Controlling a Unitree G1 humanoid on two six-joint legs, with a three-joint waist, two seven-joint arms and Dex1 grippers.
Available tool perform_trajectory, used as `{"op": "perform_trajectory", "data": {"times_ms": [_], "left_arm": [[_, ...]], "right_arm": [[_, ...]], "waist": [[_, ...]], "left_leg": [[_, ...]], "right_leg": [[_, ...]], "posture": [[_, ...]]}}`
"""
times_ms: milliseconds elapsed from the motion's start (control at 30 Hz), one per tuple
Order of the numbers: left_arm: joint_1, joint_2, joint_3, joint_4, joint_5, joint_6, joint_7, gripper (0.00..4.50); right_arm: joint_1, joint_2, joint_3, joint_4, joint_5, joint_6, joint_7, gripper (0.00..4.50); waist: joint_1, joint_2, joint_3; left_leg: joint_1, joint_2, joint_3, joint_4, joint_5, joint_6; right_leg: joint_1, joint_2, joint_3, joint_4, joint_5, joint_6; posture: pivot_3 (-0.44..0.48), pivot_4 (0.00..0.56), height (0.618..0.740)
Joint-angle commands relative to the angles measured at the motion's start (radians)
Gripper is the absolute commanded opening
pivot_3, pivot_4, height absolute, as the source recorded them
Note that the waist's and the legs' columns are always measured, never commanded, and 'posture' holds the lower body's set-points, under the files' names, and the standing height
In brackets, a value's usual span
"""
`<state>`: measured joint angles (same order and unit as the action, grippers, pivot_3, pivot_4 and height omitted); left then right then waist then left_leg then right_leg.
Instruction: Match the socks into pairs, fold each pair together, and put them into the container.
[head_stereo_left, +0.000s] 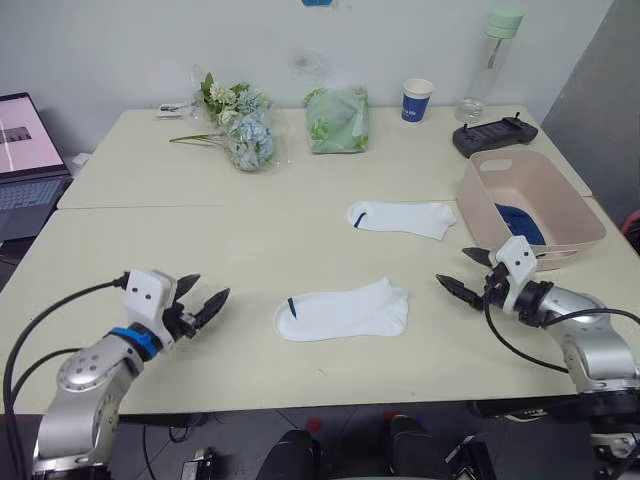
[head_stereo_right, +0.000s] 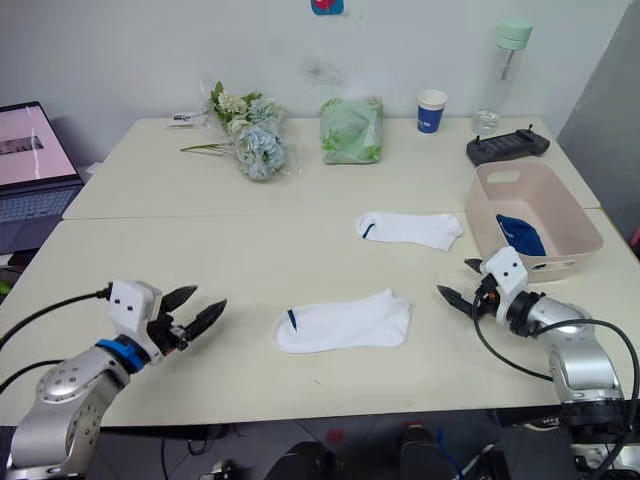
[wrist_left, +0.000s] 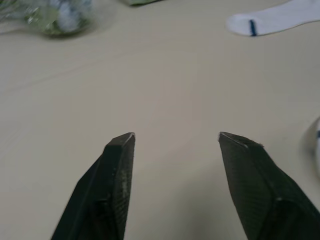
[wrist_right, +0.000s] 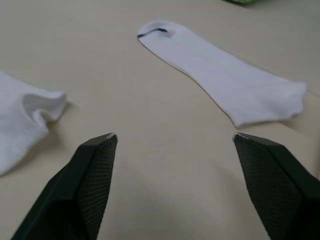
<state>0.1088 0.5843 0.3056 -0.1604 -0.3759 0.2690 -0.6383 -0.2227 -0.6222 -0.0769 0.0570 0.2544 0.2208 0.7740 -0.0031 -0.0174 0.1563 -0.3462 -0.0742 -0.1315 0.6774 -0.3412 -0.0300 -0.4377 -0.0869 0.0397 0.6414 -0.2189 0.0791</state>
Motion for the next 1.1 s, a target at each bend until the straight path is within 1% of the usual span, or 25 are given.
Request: {"op": "perform_trajectory", "data": {"times_ms": [33,67,200,267,333,433,500,633,767,967,1000,1033,1100], "left_arm": [[0.004,-0.008,0.015,-0.011,0.024,-0.043,0.023,4.14],[0.004,-0.01,0.015,-0.019,0.023,-0.043,0.026,4.47],[-0.004,-0.014,0.013,-0.043,0.03,-0.046,0.04,4.47],[-0.029,-0.009,-0.007,-0.076,0.022,-0.023,0.035,4.47],[-0.064,0.009,-0.049,-0.119,0.029,-0.002,0.016,4.47],[-0.125,0.008,-0.087,-0.176,0.006,0.03,0.007,4.47],[-0.149,0.006,-0.098,-0.202,-0.008,0.058,0.011,4.47],[-0.227,-0.022,-0.149,-0.262,-0.005,0.105,0.056,4.47],[-0.204,-0.042,-0.159,-0.294,0.006,0.118,0.076,4.47],[-0.167,-0.054,-0.161,-0.335,-0.001,0.128,0.099,4.47],[-0.166,-0.056,-0.164,-0.34,0.0,0.13,0.103,4.5],[-0.164,-0.059,-0.166,-0.346,-0.001,0.133,0.107,4.5],[-0.16,-0.063,-0.167,-0.353,0.003,0.135,0.112,4.5]], "right_arm": [[-0.023,0.006,-0.013,0.001,-0.023,-0.031,-0.036,4.5],[-0.031,0.01,-0.008,0.005,-0.027,-0.033,-0.039,4.5],[-0.08,0.026,0.028,0.022,-0.05,-0.034,-0.032,4.5],[-0.146,0.064,0.062,0.031,-0.046,0.017,-0.039,4.5],[-0.238,0.109,0.133,0.058,-0.066,0.082,-0.028,4.5],[-0.378,0.175,0.203,0.211,-0.146,0.046,-0.056,4.5],[-0.434,0.199,0.226,0.293,-0.177,0.026,-0.061,4.5],[-0.63,0.297,0.295,0.601,-0.278,-0.057,-0.121,4.5],[-0.742,0.352,0.317,0.822,-0.34,-0.132,-0.158,4.5],[-0.844,0.392,0.305,1.044,-0.373,-0.184,-0.196,4.5],[-0.855,0.395,0.304,1.07,-0.377,-0.191,-0.194,4.13],[-0.867,0.4,0.297,1.095,-0.377,-0.192,-0.195,3.93],[-0.892,0.41,0.274,1.134,-0.363,-0.179,-0.197,3.28]], "waist": [[0.0,0.0,0.0],[0.0,0.0,0.0],[-0.001,0.0,0.0],[-0.003,0.0,0.0],[-0.008,0.0,0.0],[-0.018,0.0,0.0],[-0.021,0.0,0.0],[-0.027,0.0,0.0],[-0.035,0.0,0.0],[-0.044,0.0,0.0],[-0.043,0.0,0.0],[-0.044,0.0,0.0],[-0.044,0.0,0.0]], "left_leg": [[0.0,0.0,0.0,0.0,0.0,0.0],[0.0,0.0,0.0,0.0,0.0,0.0],[0.0,0.0,0.0,0.0,0.0,0.0],[0.0,0.0,0.0,0.0,0.0,0.0],[0.0,0.001,0.0,0.0,0.0,0.0],[0.0,0.0,0.0,0.0,0.0,0.0],[-0.001,0.0,-0.001,0.0,0.0,0.0],[-0.003,-0.001,0.0,0.0,0.0,0.0],[-0.002,0.0,0.0,0.0,0.0,-0.001],[-0.002,0.0,0.0,0.0,0.0,-0.001],[-0.001,0.0,0.0,0.0,0.0,-0.001],[-0.001,0.0,0.0,0.0,0.0,-0.001],[-0.001,0.0,0.0,0.0,0.0,-0.001]], "right_leg": [[0.0,0.0,0.0,0.0,0.0,0.0],[0.0,0.0,0.0,0.0,0.0,0.0],[0.0,0.0,0.0,0.0,0.0,0.0],[0.0,0.0,0.0,0.001,0.0,0.0],[0.0,0.001,0.0,0.001,0.0,0.0],[-0.001,0.001,0.0,0.002,0.0,0.0],[-0.001,0.001,0.0,0.001,0.0,0.0],[-0.003,-0.001,0.0,-0.001,0.0,0.0],[-0.004,0.0,0.0,0.001,0.0,0.0],[-0.003,0.0,0.001,0.002,0.0,0.0],[-0.003,0.0,0.001,0.002,0.0,0.0],[-0.003,0.0,0.001,0.002,0.0,0.0],[-0.003,0.0,0.001,0.002,0.0,0.0]], "posture": [[0.0,0.15,0.74],[0.0,0.15,0.74],[0.0,0.15,0.74],[0.0,0.15,0.74],[0.0,0.15,0.74],[0.0,0.15,0.74],[0.0,0.15,0.74],[0.0,0.15,0.74],[0.0,0.15,0.74],[0.0,0.15,0.74],[0.0,0.15,0.74],[0.0,0.15,0.74],[0.0,0.15,0.74]]}}
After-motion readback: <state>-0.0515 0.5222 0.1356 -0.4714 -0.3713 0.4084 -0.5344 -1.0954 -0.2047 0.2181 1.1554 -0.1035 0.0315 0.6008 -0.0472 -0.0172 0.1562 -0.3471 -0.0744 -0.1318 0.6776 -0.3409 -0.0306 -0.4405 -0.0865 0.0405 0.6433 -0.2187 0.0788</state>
